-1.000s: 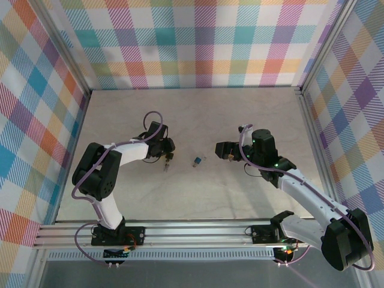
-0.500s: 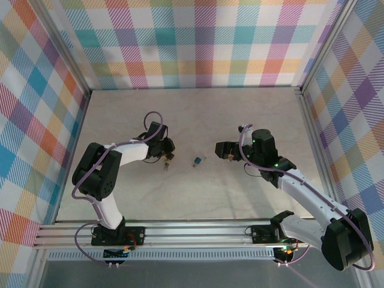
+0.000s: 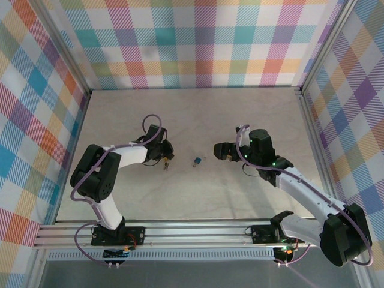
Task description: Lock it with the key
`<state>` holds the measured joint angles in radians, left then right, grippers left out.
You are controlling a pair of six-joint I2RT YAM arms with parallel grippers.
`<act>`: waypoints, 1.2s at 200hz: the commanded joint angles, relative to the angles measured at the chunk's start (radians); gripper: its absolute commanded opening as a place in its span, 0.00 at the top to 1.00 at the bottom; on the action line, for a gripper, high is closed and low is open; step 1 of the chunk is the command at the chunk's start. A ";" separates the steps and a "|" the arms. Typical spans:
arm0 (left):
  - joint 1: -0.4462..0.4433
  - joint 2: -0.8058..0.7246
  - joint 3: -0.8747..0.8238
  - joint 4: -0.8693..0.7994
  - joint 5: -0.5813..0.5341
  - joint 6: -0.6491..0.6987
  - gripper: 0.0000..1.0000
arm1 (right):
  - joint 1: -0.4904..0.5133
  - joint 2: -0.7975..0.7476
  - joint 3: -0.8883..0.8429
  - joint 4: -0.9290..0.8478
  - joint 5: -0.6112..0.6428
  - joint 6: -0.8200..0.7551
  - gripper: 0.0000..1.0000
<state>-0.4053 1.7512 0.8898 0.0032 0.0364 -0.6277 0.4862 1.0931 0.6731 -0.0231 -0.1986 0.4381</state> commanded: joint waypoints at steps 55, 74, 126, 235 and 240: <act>-0.009 -0.133 -0.137 0.070 0.023 -0.193 0.75 | 0.016 0.024 0.002 0.018 -0.008 -0.021 0.01; -0.013 -0.157 -0.181 0.118 0.044 -0.244 0.73 | 0.020 0.031 0.008 0.014 -0.010 -0.020 0.01; -0.077 -0.167 -0.185 0.157 0.066 -0.302 0.72 | 0.026 0.037 0.012 0.006 -0.012 -0.026 0.01; -0.057 -0.525 -0.139 -0.190 -0.181 -0.132 0.52 | 0.169 0.253 0.173 -0.125 0.040 -0.155 0.01; -0.051 -0.543 -0.142 -0.208 -0.194 -0.127 0.49 | 0.181 0.279 0.189 -0.134 0.041 -0.164 0.01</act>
<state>-0.4801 1.2793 0.7372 -0.0578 -0.0566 -0.8230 0.6052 1.2892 0.7792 -0.0944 -0.1802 0.3611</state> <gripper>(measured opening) 0.443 0.988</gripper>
